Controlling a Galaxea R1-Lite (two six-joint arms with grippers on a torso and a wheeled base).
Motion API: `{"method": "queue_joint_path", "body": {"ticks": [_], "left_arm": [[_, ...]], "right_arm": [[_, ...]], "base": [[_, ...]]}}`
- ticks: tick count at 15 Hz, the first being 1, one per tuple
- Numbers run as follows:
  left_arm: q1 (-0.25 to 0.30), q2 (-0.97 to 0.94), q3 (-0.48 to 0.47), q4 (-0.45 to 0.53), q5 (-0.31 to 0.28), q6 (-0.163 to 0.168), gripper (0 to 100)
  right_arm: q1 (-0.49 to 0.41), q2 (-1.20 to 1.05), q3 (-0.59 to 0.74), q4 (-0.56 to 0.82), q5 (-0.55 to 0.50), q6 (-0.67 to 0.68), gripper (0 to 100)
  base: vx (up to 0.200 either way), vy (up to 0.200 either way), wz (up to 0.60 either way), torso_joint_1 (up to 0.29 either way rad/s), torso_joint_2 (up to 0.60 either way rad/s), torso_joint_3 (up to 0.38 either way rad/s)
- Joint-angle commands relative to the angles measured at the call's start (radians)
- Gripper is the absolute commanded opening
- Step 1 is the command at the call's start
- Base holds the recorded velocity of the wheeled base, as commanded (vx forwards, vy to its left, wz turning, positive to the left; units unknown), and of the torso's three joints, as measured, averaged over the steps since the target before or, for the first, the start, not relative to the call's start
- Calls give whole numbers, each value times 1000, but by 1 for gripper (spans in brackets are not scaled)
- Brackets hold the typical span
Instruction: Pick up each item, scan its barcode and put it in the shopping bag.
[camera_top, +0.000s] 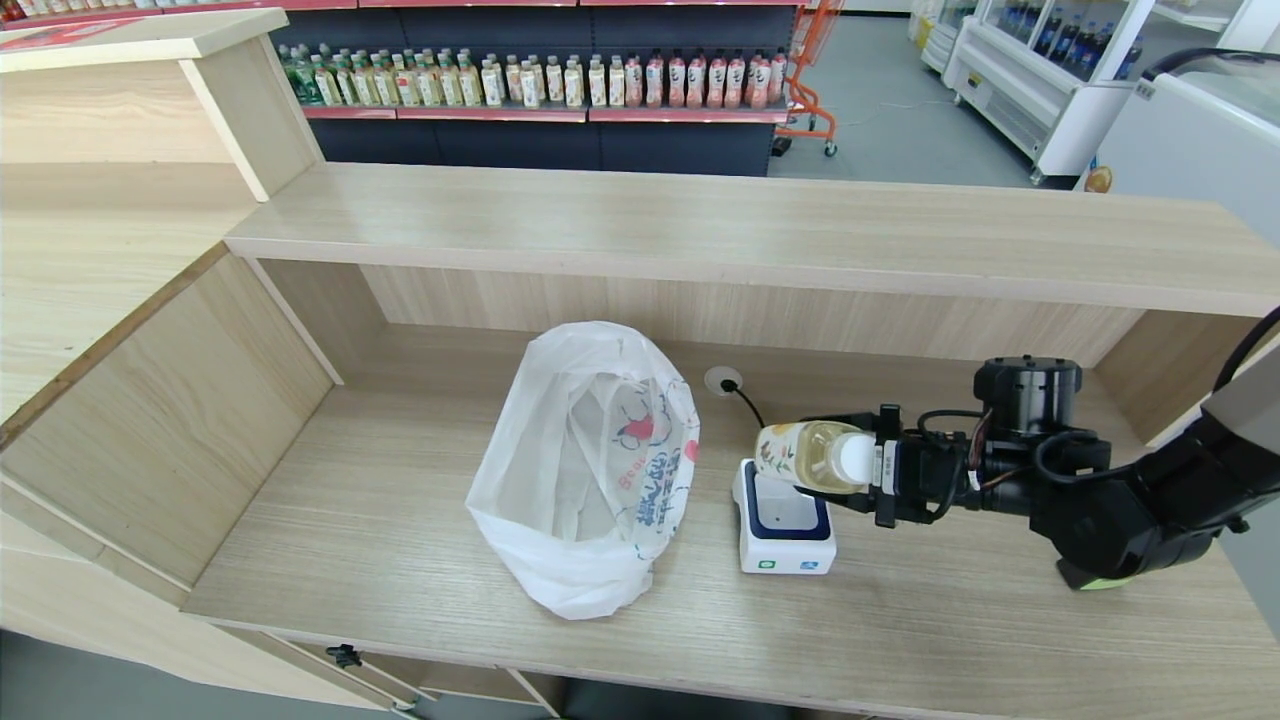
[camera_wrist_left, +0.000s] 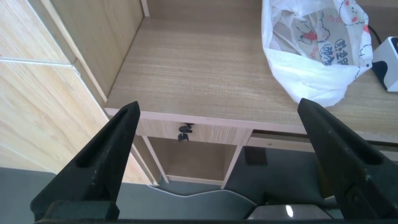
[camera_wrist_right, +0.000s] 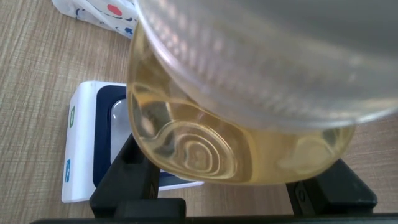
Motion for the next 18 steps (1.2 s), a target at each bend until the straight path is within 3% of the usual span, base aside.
{"method": "queue_joint_path", "body": {"ticks": [1,4,6,10,11,12,13,16,18], "left_arm": [[0,0,0,0,0,0,100],[0,0,0,0,0,0,100],[0,0,0,0,0,0,100],[0,0,0,0,0,0,100],[0,0,0,0,0,1,100],[0,0,0,0,0,1,100],[0,0,0,0,0,0,100],[0,0,0,0,0,0,100],[0,0,0,0,0,0,100]], "right_arm": [[1,-2,0,-1,1,-1,0],[1,-19,3,-1,3,5,0],[1,-64,-6,-8,3,78,0],[16,-252,-19,-10,-117,587,0],[40,-311,-16,-5,-241,861,0],[48,-323,-17,-2,-279,935,0],[71,-349,-10,-1,-362,1138,0],[83,-375,50,24,-371,1302,0],[126,-389,73,24,-375,1415,0]], "base": [[0,0,0,0,0,0],[0,0,0,0,0,0],[0,0,0,0,0,0],[0,0,0,0,0,0],[0,0,0,0,0,0],[0,0,0,0,0,0],[0,0,0,0,0,0],[0,0,0,0,0,0],[0,200,0,2,2,2]]}}
